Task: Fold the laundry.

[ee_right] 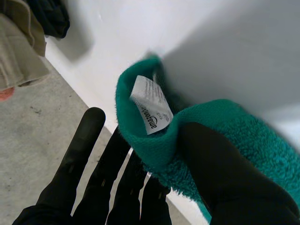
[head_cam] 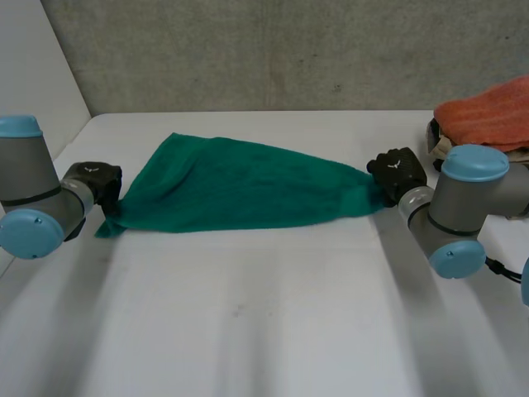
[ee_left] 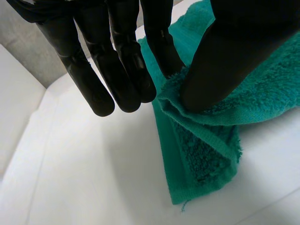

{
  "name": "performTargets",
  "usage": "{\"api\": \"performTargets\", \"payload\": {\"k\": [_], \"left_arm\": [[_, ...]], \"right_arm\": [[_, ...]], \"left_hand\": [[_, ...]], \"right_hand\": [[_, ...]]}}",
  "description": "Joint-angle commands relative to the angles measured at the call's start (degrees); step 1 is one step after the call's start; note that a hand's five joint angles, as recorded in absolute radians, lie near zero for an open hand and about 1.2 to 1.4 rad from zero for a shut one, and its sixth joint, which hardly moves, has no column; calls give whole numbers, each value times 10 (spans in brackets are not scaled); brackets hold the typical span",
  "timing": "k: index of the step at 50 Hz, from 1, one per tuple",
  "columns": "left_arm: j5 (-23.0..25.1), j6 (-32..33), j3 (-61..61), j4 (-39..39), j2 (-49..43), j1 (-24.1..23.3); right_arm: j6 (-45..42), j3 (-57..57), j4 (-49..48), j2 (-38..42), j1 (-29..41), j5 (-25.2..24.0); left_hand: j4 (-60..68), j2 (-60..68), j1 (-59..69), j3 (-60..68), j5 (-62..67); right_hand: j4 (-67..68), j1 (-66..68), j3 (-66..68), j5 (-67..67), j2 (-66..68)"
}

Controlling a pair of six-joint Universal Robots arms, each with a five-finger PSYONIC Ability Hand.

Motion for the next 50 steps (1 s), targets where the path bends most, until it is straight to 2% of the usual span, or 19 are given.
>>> {"api": "performTargets", "payload": {"k": [1, 5, 10, 16, 20, 28, 33, 36, 37, 38, 40, 41, 43, 45, 50], "left_arm": [[-19, 16, -42, -48, 106, 1], [-5, -2, -83, -75, 206, 10], [45, -34, -136, -88, 327, 18], [85, -53, -163, -86, 385, 18], [91, -55, -173, -86, 380, 8], [70, -55, -168, -90, 295, -20], [38, -55, -151, -92, 240, -34], [22, -56, -137, -93, 220, -38], [13, -59, -128, -94, 210, -42], [7, -59, -124, -95, 206, -44], [0, -60, -118, -98, 201, -48], [-5, -60, -114, -103, 196, -53], [-9, -60, -110, -106, 195, -56], [-10, -61, -105, -107, 195, -62], [-13, -64, -97, -108, 199, -69]], "right_arm": [[28, 47, 30, -90, -13, -11], [28, 65, 55, -167, -29, -26], [42, 58, 82, -247, -47, -47], [66, 15, 91, -257, -43, -50], [68, -32, 87, -221, -29, -45], [53, -141, 79, -59, 6, -11], [35, -206, -2, 47, 26, 38], [32, -226, -57, 84, 35, 63], [32, -236, -92, 102, 40, 77], [33, -239, -110, 111, 43, 85], [34, -244, -144, 124, 48, 93], [34, -250, -169, 131, 52, 98], [34, -252, -189, 132, 57, 102], [34, -250, -186, 123, 63, 107], [35, -217, -96, 58, 66, 115]], "left_hand": [[115, 115, 129, 118, 137], [115, 115, 129, 118, 137], [115, 115, 129, 118, 137], [115, 115, 129, 118, 137], [115, 115, 129, 118, 137], [115, 115, 129, 118, 137], [115, 115, 129, 118, 137], [115, 115, 129, 118, 137], [115, 115, 129, 118, 137], [115, 115, 129, 118, 137], [115, 115, 129, 118, 137], [115, 115, 129, 118, 137], [115, 115, 129, 118, 137], [115, 115, 129, 118, 137], [115, 115, 129, 118, 137]], "right_hand": [[116, 153, 123, 133, 124], [116, 153, 123, 133, 124], [116, 153, 123, 133, 124], [116, 153, 123, 133, 124], [116, 153, 123, 133, 124], [116, 153, 123, 133, 124], [116, 153, 123, 133, 124], [116, 153, 123, 133, 124], [84, 121, 91, 101, 92], [-19, 18, -12, -3, -11], [-301, -265, -294, -285, -293], [-509, -473, -502, -493, -501], [-584, -547, -577, -567, -576], [-584, -547, -577, -567, -576], [-584, -547, -577, -567, -576]]}}
